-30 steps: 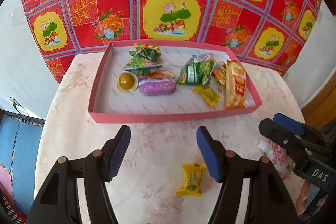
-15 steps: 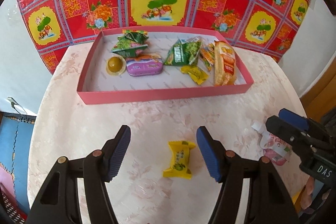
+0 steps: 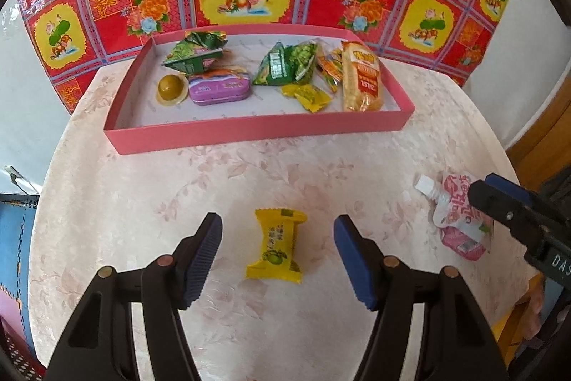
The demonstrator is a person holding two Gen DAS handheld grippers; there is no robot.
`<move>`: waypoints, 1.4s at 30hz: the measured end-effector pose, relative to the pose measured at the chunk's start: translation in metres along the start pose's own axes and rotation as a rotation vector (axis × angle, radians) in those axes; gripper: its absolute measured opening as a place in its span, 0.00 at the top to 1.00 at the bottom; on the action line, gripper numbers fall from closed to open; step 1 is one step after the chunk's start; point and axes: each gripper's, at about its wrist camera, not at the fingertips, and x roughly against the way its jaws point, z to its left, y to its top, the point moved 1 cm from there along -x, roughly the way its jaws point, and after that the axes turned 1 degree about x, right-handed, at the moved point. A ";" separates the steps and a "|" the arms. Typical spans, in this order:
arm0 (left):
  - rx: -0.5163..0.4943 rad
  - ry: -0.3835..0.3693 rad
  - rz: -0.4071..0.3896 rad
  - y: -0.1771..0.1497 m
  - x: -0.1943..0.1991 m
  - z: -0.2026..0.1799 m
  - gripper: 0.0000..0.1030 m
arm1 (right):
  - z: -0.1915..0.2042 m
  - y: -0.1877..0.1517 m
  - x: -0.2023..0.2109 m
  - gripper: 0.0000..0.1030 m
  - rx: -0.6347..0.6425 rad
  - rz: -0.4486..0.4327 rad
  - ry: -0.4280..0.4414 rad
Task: Organize snacks
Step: 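Grasp the yellow wrapped cake with the left tool while the right tool grasps the pink juice pouch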
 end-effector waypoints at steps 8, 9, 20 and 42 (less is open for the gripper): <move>0.013 -0.014 0.021 -0.004 -0.008 0.000 0.37 | -0.022 -0.010 0.001 0.35 -0.042 0.005 -0.026; 0.015 -0.016 0.022 -0.004 -0.008 0.000 0.38 | -0.024 -0.011 0.000 0.35 -0.049 0.009 -0.027; 0.019 -0.014 0.015 -0.006 -0.011 0.001 0.41 | -0.026 -0.017 -0.009 0.35 -0.067 0.015 -0.012; 0.047 -0.001 0.001 -0.012 -0.005 0.017 0.79 | 0.001 -0.028 -0.015 0.33 0.011 0.046 0.067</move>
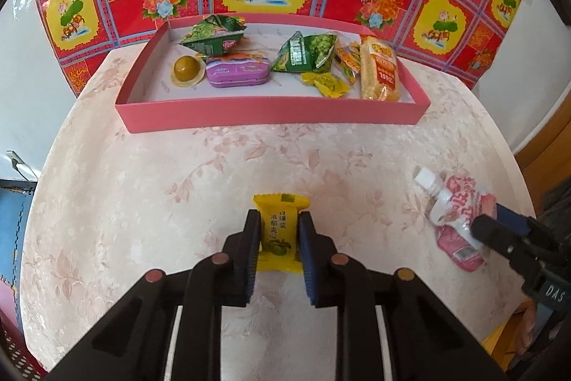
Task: Organize snacks
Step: 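Grasp the yellow wrapped cake with the left tool while the right tool grasps the pink juice pouch, then carry the yellow cake and pink juice pouch over the pink box with both tools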
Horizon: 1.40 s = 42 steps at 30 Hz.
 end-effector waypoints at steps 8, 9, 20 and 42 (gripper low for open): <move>0.007 -0.018 -0.025 0.001 0.009 0.005 0.79 | 0.007 -0.001 0.003 0.18 0.039 -0.001 0.022; 0.007 -0.019 -0.026 0.000 0.010 0.005 0.79 | 0.008 -0.002 0.004 0.16 0.055 0.003 0.028; 0.009 -0.036 -0.027 -0.002 0.012 0.009 0.79 | 0.020 -0.009 -0.013 0.16 0.148 0.060 -0.044; 0.031 -0.038 -0.035 -0.004 0.012 0.015 0.79 | 0.016 -0.008 -0.012 0.30 0.084 0.042 -0.057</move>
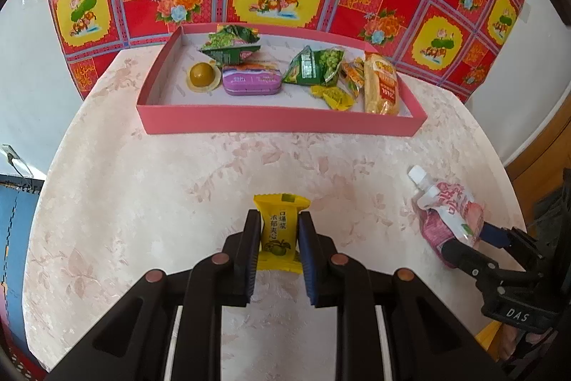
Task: Organize snacks
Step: 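Carry the yellow cake and pink juice pouch over the pink box with both tools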
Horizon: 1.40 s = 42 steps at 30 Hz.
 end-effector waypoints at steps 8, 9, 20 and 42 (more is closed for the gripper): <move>0.004 0.004 -0.026 0.006 0.007 0.005 0.79 | -0.003 0.004 0.006 0.32 -0.032 -0.037 0.049; 0.005 0.005 -0.028 0.007 0.008 0.005 0.79 | -0.003 0.005 0.007 0.32 -0.034 -0.044 0.052; 0.008 0.014 -0.063 0.023 0.013 0.012 0.79 | 0.002 0.020 0.013 0.32 -0.017 -0.083 0.069; 0.025 0.031 -0.111 0.072 -0.005 0.029 0.79 | 0.023 0.084 0.002 0.32 0.038 -0.127 0.107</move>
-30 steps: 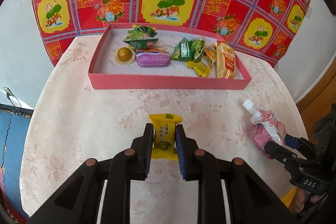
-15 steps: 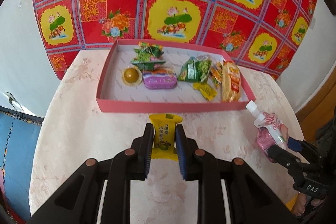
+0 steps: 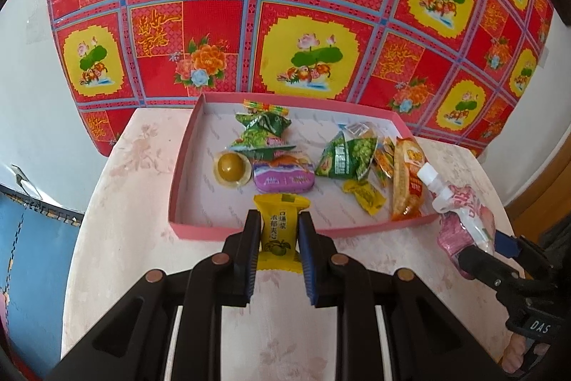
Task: Organize snacks
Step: 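Carry the yellow cake and pink juice pouch over the pink box with both tools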
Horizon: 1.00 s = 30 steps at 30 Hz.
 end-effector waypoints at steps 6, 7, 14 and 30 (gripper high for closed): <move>-0.004 0.007 0.006 0.010 -0.016 0.003 0.79 | 0.005 0.019 -0.010 0.32 -0.003 -0.003 0.018; 0.001 0.009 0.011 0.012 -0.019 0.004 0.79 | 0.005 0.023 -0.012 0.32 -0.001 -0.002 0.020; 0.015 0.009 0.028 0.015 -0.034 0.011 0.79 | 0.010 0.041 -0.031 0.32 0.006 0.015 0.037; 0.031 0.002 0.059 0.021 -0.057 0.015 0.79 | 0.020 0.074 -0.074 0.32 0.037 0.041 0.020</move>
